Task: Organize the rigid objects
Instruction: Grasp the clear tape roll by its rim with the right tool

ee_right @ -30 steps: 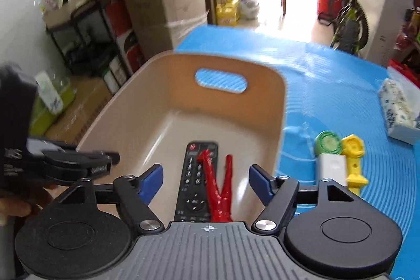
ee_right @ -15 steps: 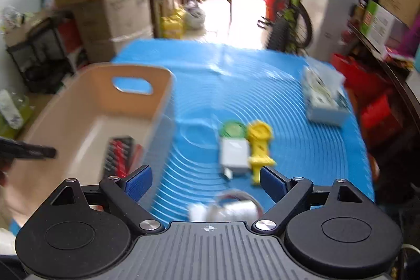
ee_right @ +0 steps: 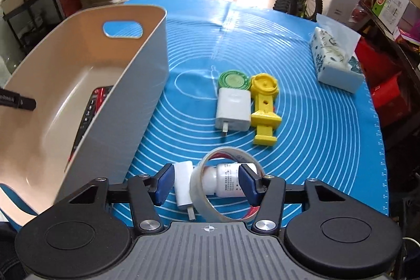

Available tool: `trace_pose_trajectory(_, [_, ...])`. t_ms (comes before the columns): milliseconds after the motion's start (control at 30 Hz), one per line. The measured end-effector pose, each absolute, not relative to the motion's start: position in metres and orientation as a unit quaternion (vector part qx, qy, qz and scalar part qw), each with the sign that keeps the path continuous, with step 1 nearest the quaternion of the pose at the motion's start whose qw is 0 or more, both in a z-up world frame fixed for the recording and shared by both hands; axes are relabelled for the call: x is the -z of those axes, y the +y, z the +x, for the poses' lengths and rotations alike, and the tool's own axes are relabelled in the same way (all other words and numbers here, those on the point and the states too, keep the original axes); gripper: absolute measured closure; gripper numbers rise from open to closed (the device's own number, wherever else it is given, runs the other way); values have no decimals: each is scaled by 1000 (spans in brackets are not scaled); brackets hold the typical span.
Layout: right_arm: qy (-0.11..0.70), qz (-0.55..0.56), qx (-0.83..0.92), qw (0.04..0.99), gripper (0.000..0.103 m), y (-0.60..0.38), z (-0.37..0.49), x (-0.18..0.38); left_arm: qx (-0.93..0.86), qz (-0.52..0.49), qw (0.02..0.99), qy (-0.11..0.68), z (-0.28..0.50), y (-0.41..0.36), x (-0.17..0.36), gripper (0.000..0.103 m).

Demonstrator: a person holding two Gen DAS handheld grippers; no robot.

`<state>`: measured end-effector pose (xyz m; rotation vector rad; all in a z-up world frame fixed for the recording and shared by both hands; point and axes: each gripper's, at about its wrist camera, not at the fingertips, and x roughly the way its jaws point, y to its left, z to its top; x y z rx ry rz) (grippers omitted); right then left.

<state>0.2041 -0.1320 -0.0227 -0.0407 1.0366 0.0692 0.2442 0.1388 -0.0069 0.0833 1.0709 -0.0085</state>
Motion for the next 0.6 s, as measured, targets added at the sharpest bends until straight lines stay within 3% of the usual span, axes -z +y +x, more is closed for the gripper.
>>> trace_pose_trajectory(233, [506,-18,-42,861,62,-130,211,33,4,39,859,510,244,139,6,92])
trace_pose_trajectory(267, [507,-20,-43,860,66,-129,212,35,4,39,859,510,244,139,6,92])
trace_pose_trajectory(300, [510,-21,-46,859,77,-128,214,37,4,39,859,510,244,139,6,92])
trace_pose_trajectory(600, [504,-34,-50,862,85,-124,214,36,4,40,859,510,244,138,6,92])
